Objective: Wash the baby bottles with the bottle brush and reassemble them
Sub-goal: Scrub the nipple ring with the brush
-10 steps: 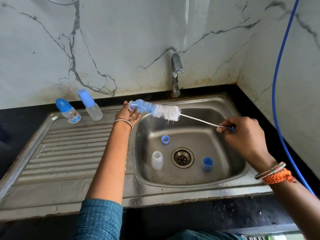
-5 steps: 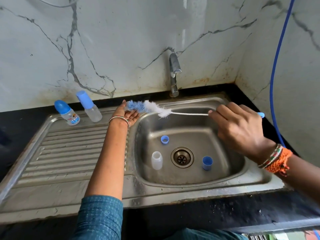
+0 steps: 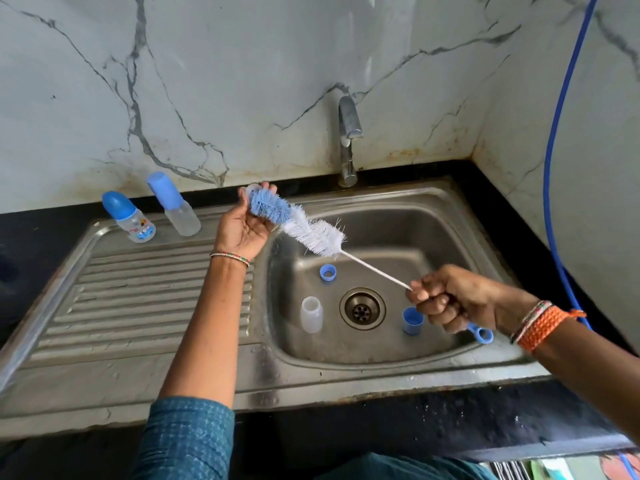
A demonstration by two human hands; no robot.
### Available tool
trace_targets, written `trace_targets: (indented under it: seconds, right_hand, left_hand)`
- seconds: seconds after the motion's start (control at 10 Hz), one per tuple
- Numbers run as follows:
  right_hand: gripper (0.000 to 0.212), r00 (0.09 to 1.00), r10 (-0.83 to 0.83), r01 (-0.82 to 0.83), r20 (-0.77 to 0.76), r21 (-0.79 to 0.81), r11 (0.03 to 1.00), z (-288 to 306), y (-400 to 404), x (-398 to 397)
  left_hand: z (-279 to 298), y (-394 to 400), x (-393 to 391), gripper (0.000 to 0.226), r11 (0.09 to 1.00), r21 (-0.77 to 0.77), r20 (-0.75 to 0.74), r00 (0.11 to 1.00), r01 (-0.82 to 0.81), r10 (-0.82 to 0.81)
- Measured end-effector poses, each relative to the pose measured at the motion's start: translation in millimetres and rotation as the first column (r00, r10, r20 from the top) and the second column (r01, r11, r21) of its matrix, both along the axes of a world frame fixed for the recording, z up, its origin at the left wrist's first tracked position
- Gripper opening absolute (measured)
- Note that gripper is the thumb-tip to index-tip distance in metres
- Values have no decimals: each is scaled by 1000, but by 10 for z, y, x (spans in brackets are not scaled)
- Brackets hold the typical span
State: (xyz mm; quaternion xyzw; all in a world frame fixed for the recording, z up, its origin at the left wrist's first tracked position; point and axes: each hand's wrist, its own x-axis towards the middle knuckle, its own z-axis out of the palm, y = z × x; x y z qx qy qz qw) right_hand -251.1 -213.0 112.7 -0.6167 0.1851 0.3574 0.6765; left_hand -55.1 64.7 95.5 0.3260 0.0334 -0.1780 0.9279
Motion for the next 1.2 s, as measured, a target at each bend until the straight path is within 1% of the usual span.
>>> trace_targets:
  seconds: [0.1,0.2,0.3,0.4,0.5,0.6,0.7,0.8,0.9,1.0,1.1,1.2]
  right_hand:
    - [31,963,60,46,264,-378,925,-106,-11,60]
    - [19,731,465,428,500,-866,259,-127,-41,51]
    - [20,429,694,803,578,-596,0,-23,-17,-18]
    - [14,277,753,882,597,-469,48,140,23,-122]
    - [15,746,330,421,578,-794,438,261,-40,-74]
    - [21,997,25,-32,-74,-89,996,-64,-37,-38]
    - [41,992,26,-2,124,-189,982,-353,-27,50]
    - [26,789,278,326,548,-757,567,-210,-21,57]
    - [24,511,640,710,574,-702,63,3,-36,59]
    - [21,327,839,820,435,-572,-23,-5,-20,38]
    - [26,696,425,483,578,-816,319,13,-2,101]
    - [25,997,-22,36,72,-195,980,-20,-82,146]
  left_hand:
    - [-36,-28,42,23,996,31,-25,997,-78,79]
    - [-35,-71,102,16,976,111,-109,974,-185,197]
    - [-10,-127,134,20,960,153,-184,948,-234,260]
    - [-6,-125,136,21,967,157,-214,949,-199,230]
    - [-13,-65,102,13,991,57,-116,986,-118,124]
    - [-110,-13,152,39,993,117,42,999,-11,6]
    - [-169,71,151,11,967,249,9,998,-55,55]
    - [-181,50,166,25,898,410,-70,976,-159,205]
    - [-159,-39,192,19,842,483,-104,939,-241,329]
    - [-194,-74,207,17,839,502,-156,932,-209,326]
    - [-93,-137,160,24,911,357,-183,940,-209,287]
    - [-40,-127,66,27,946,256,-172,954,-198,246]
